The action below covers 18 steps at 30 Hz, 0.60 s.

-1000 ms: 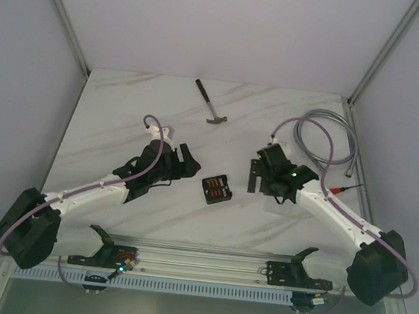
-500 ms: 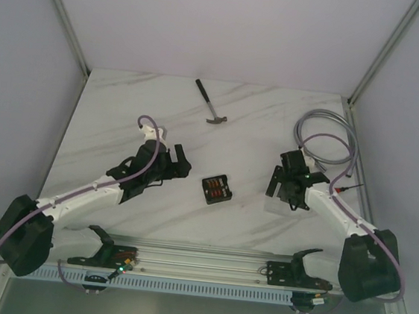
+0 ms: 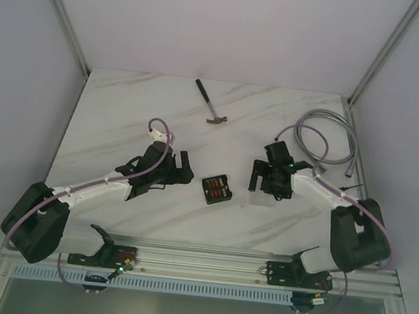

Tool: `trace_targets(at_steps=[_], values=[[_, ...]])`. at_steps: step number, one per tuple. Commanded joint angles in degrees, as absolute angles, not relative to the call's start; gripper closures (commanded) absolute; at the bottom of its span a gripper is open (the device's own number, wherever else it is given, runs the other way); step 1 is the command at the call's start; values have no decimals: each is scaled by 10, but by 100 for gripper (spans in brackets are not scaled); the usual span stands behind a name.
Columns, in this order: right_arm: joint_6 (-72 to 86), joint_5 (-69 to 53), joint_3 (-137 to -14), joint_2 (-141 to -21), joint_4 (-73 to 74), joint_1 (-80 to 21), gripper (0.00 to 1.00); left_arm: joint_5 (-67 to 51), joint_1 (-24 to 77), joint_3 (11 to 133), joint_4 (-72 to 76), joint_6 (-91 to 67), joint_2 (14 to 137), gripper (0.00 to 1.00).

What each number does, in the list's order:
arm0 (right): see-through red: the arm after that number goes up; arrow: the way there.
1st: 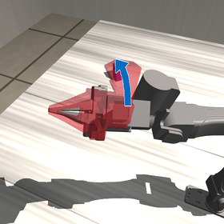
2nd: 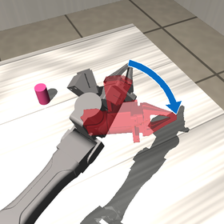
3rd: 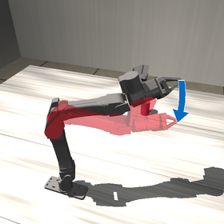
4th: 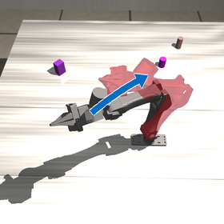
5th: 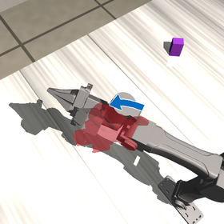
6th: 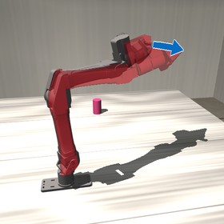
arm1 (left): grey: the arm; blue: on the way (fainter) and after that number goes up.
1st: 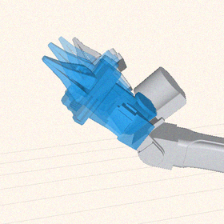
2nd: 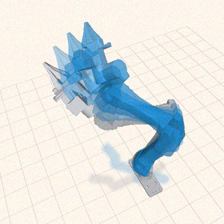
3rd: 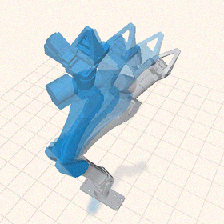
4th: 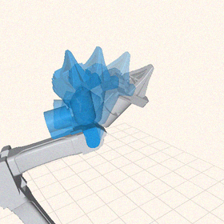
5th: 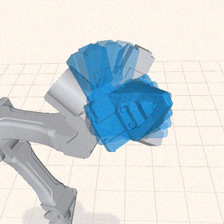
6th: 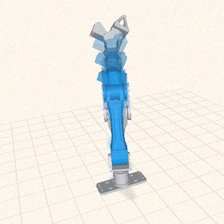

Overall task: Snap on the fuse box
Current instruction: Pick up the fuse box cover from the center of the board.

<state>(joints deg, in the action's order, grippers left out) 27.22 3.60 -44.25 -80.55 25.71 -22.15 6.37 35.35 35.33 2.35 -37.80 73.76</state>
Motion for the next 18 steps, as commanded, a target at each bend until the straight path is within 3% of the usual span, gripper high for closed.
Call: trace_targets(at_steps=[1,11,15,18], values=[[236,14,-515,-864,238,-264,0,31,352,375,38,-353,748,0],[199,30,-532,-821,222,-280,0,65,428,433,45,-281,776,0],[204,65,-491,-763,201,-247,0,86,473,491,43,-221,822,14],[224,72,-443,-706,173,-209,0,82,504,544,43,-159,866,3]])
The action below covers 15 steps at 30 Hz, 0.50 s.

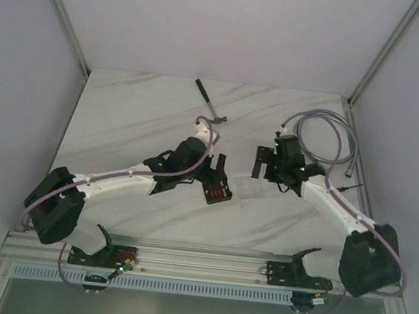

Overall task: Snap on the fuse box
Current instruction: Pick up the fuse box cover from the center of the board.

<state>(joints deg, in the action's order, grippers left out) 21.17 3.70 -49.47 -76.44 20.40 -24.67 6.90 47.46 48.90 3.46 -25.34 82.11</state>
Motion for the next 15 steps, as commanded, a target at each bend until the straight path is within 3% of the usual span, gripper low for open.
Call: trace_targets(at_steps=[1,8,15], values=[[234,75,-426,-685,163,-197,0,74,517,562,41,-133,879,0],[275,121,-334,-543,141,-134,0,-4,568,658,35,-4,976,0],[294,169,-295,-444,142,-125,0,-11,580,745,2,71,1089,0]])
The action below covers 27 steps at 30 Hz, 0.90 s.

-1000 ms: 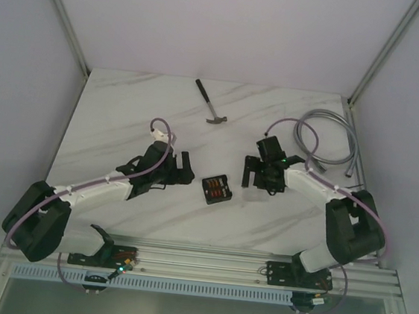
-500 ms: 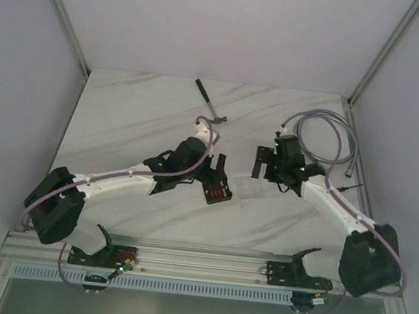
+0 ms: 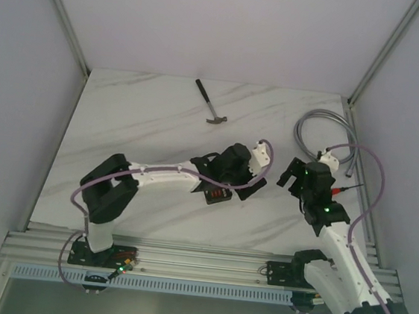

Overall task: Snap on the fuse box
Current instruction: Pick up the fuse box cover from the center of the board.

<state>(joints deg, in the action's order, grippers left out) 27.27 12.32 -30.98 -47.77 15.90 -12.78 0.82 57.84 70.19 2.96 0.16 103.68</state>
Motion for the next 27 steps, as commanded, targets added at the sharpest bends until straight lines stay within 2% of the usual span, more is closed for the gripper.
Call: trace_targets(at_steps=[1,17,27], values=[[295,170,-292,-437,142,-125,0,-12,580,760,-4,78,1104,0],[278,175,-285,-422,142,-124,0,-47,580,838,-48,102,1213,0],[268,165,-281,-407,142,-124,0,-47,581,836,-54,95,1197,0]])
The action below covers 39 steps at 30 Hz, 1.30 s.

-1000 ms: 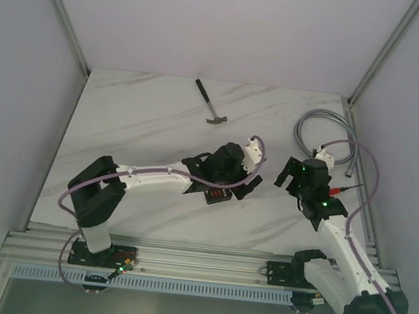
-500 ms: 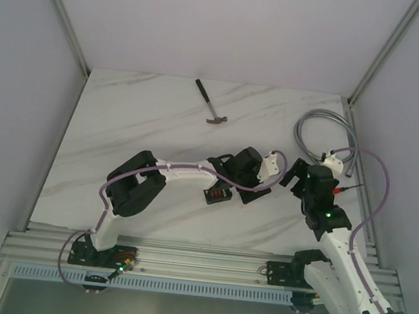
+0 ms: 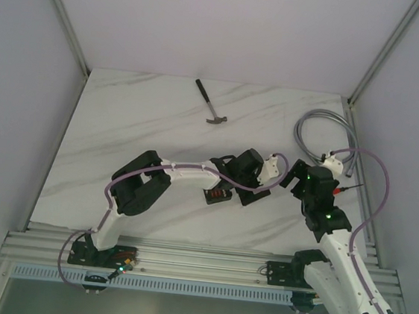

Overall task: Snap on the fuse box
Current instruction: Pick up the fuse box cover from the center of the board.

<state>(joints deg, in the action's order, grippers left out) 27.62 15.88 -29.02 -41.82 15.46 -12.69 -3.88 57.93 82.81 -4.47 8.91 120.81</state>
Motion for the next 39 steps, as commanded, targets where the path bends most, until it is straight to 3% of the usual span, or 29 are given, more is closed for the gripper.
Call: trace_targets(at_steps=[1,17,22,28,39], values=[[268,164,-280,-407,142,-124,0,-45,581,834,-54,96,1193,0],[265,153,-277,-406,143,-124,0,-15,585,840,-54,98,1217,2],[265,152,-276,-407,143,-124,0,-2,584,843,-54,98,1222,10],[264,152,-274,-401,144,-124,0,-19,584,845,-54,98,1198,27],[262,131,-278,-391,144,-124,0,-45,572,808,-77,101,1063,26]])
